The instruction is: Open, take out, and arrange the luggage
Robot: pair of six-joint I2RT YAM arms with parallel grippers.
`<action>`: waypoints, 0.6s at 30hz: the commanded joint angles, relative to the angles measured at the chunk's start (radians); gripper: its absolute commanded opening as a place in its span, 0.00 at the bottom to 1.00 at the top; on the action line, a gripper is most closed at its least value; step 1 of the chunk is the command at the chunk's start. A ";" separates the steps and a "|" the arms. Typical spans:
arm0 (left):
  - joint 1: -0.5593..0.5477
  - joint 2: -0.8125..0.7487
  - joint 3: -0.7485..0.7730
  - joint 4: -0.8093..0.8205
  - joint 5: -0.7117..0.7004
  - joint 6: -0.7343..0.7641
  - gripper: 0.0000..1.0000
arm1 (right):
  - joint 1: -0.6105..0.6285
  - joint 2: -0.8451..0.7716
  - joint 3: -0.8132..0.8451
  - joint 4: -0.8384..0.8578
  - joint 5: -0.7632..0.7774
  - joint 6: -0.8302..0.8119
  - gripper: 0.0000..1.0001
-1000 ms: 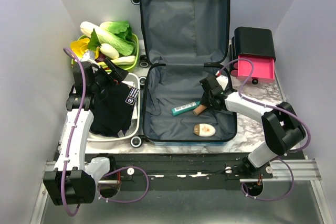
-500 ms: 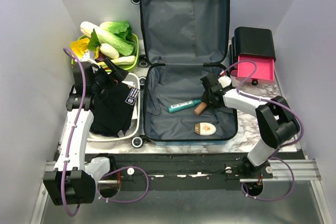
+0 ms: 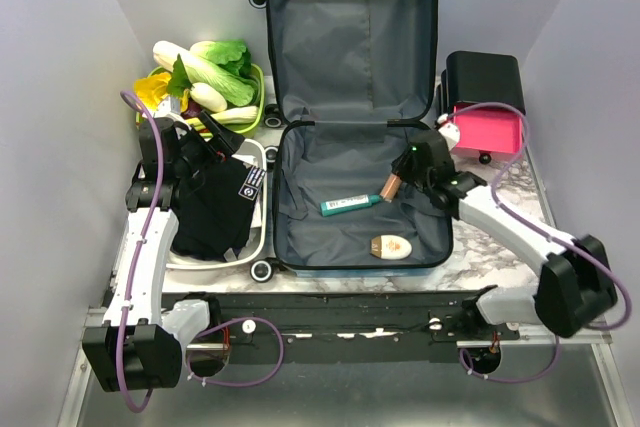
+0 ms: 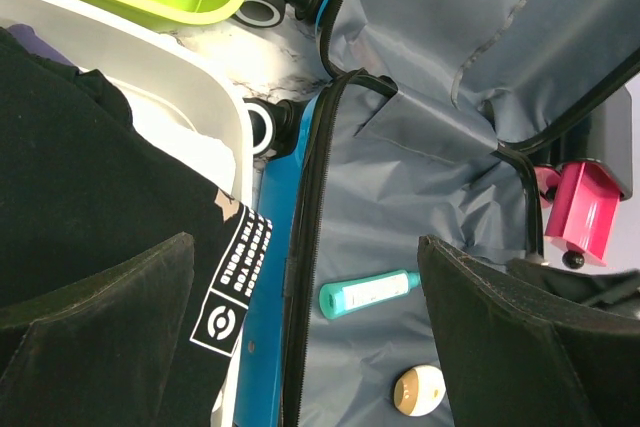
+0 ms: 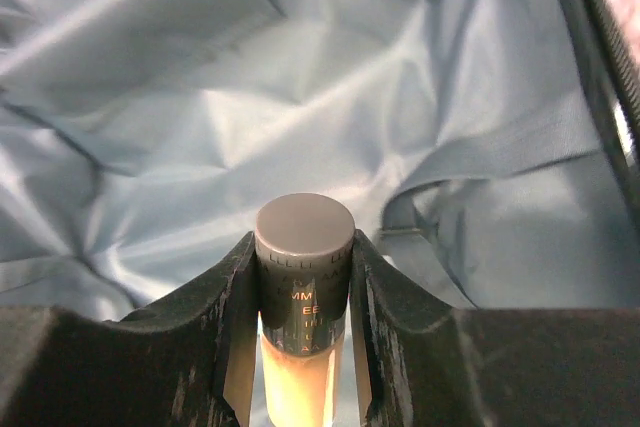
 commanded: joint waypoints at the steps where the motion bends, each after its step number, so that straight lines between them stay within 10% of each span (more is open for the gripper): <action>1: -0.001 -0.023 -0.012 -0.007 -0.009 0.010 0.99 | -0.004 -0.123 0.035 0.085 -0.015 -0.225 0.20; 6: -0.001 -0.027 -0.007 -0.010 -0.021 0.014 0.99 | -0.004 -0.186 0.063 0.240 0.020 -0.567 0.13; 11: -0.001 -0.036 -0.007 -0.022 -0.041 0.025 0.99 | -0.044 -0.174 0.105 0.455 0.142 -1.269 0.09; 18: -0.003 -0.041 -0.001 -0.039 -0.070 0.041 0.99 | -0.454 -0.074 0.198 0.371 -0.556 -1.805 0.04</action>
